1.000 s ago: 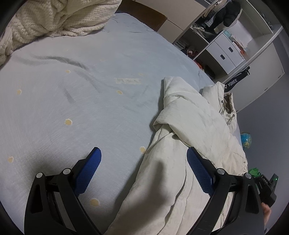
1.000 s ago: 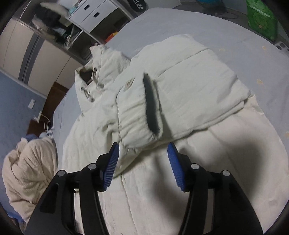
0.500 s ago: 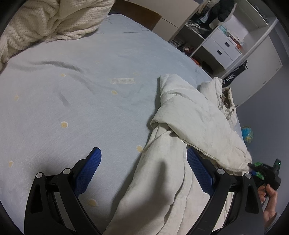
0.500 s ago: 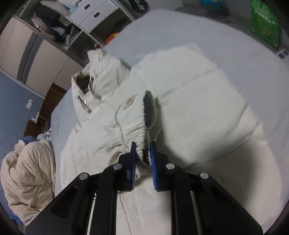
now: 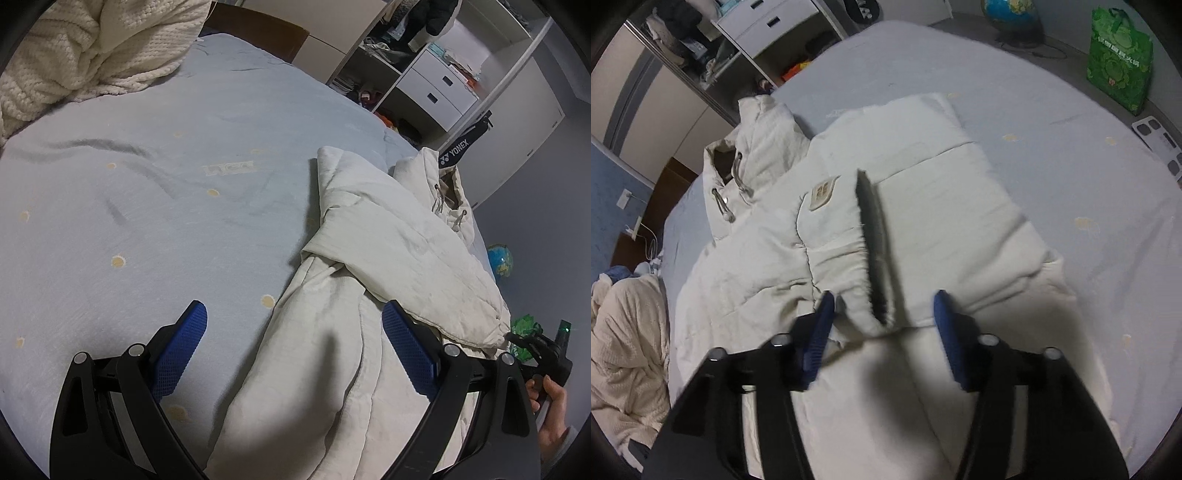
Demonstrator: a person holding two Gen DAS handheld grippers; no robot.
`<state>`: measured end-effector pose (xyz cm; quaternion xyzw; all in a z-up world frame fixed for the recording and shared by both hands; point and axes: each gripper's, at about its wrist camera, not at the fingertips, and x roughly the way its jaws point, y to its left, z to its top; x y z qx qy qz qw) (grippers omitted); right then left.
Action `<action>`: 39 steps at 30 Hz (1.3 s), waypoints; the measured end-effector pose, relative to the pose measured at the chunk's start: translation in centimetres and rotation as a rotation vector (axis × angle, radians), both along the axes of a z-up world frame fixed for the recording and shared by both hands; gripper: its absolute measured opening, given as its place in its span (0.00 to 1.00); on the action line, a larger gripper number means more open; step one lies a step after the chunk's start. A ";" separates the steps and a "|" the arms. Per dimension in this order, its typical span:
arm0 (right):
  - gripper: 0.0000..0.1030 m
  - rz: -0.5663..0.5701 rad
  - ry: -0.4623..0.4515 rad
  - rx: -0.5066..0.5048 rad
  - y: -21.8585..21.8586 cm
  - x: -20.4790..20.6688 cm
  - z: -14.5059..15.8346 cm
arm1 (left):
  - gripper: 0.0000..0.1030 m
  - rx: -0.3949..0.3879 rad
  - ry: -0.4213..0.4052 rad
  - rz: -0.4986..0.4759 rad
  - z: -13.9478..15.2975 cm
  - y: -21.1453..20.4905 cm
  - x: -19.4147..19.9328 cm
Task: Fold large clothes
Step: 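Open the right tool and withdraw it from the jacket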
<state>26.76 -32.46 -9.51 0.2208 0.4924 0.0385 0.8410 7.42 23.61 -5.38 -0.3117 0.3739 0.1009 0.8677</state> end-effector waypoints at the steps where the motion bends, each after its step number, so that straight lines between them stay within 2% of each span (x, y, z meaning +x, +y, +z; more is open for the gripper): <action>1: 0.56 -0.001 -0.013 0.007 -0.6 -0.6 0.2 | 0.89 0.002 -0.001 -0.002 0.1 -0.1 0.0; 6: 0.59 0.038 -0.045 0.023 -2.7 -4.1 0.3 | 0.91 0.018 -0.008 -0.017 0.5 -0.7 -0.1; 10: 0.59 0.096 -0.057 -0.007 -4.0 -7.5 0.0 | 0.93 0.039 -0.005 -0.034 0.8 -1.3 -0.1; 16: 0.63 0.130 -0.070 -0.012 -5.5 -11.1 -0.3 | 0.93 0.090 0.063 -0.063 0.8 -2.7 0.6; 22: 0.65 0.200 -0.102 -0.025 -4.7 -11.2 0.7 | 0.93 0.181 -0.001 -0.134 2.8 -4.7 1.3; 25: 0.65 0.251 -0.129 -0.043 -3.9 -10.0 1.8 | 0.93 0.210 -0.016 -0.198 3.8 -5.9 2.8; 32: 0.70 0.345 -0.184 -0.088 -2.1 -3.7 5.2 | 0.93 0.242 -0.027 -0.335 5.4 -8.8 10.3; 39: 0.73 0.384 -0.187 -0.075 -0.2 7.0 7.0 | 0.93 0.228 -0.030 -0.409 5.3 -11.0 18.5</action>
